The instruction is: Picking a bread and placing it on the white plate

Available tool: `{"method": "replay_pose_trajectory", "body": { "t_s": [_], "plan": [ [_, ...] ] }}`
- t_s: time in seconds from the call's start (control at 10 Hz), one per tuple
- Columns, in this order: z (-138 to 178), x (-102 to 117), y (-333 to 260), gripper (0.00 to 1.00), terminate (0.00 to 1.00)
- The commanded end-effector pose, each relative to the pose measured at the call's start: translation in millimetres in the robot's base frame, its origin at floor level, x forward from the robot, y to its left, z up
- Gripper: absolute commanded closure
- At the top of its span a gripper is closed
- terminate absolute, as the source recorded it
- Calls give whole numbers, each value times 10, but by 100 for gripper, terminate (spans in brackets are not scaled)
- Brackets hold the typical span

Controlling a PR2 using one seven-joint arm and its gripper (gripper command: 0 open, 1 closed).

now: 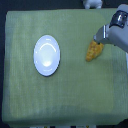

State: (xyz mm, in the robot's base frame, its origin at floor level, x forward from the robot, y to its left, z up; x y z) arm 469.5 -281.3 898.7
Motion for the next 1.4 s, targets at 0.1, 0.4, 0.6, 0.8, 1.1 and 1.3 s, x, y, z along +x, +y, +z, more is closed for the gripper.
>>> {"method": "replay_pose_trajectory", "body": {
  "t_s": [0.1,0.4,0.6,0.8,1.1,1.3],
  "plan": [
    [-52,35,94,0,0],
    [-249,175,186,0,0],
    [-514,366,266,0,0],
    [-704,453,316,0,0],
    [-1028,622,470,0,0],
    [-1214,658,457,0,0]
  ]
}}
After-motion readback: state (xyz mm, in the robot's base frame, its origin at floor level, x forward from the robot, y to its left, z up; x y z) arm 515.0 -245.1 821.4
